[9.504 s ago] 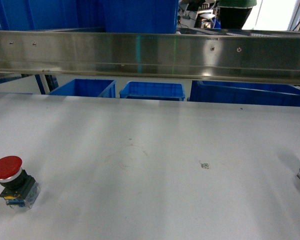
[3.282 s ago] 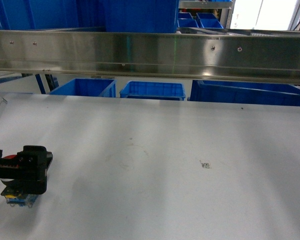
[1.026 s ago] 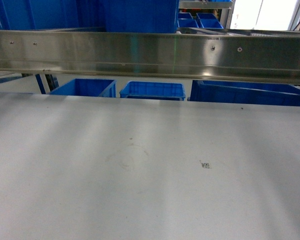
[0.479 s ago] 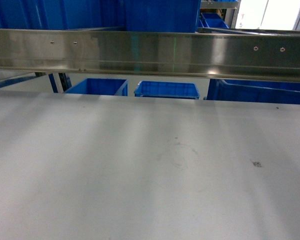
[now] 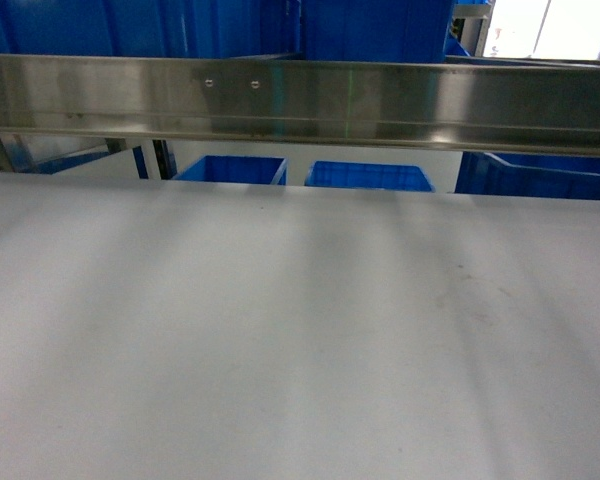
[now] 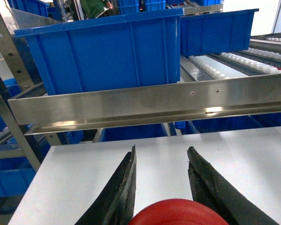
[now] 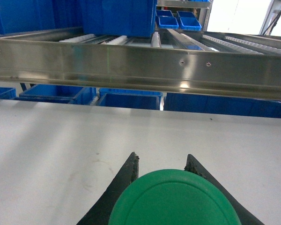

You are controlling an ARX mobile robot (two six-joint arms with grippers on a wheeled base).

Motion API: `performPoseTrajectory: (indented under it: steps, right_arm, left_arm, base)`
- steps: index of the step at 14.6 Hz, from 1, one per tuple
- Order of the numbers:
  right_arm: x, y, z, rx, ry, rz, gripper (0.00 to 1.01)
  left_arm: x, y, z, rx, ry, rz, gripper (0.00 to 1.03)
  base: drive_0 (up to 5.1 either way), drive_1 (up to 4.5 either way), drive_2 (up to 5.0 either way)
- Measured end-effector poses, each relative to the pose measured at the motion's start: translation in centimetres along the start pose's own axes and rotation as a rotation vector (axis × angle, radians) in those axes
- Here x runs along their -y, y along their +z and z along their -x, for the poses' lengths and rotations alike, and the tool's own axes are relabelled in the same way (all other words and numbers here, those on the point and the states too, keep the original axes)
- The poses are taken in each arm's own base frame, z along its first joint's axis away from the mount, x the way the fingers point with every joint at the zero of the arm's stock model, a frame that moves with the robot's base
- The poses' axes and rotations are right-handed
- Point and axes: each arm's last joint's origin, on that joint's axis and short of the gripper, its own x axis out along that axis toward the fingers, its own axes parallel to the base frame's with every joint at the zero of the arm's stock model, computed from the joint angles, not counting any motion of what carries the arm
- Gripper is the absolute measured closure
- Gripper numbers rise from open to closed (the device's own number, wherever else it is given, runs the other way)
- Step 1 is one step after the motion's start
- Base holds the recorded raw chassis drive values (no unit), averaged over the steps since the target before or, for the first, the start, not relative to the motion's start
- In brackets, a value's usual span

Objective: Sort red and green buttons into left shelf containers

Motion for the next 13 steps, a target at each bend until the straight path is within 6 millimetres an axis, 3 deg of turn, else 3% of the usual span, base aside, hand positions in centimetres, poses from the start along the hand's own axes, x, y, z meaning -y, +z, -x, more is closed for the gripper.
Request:
performPoseTrajectory:
  steps: [13]
  right_arm:
    - [0.0, 0.01, 0.0, 0.001, 0.0, 0.0, 0.75]
  left_arm:
    - [-0.02, 0.0, -0.02, 0.001, 0.002, -0.001, 0.72]
  base:
    - [-5.0, 2.41, 2.4]
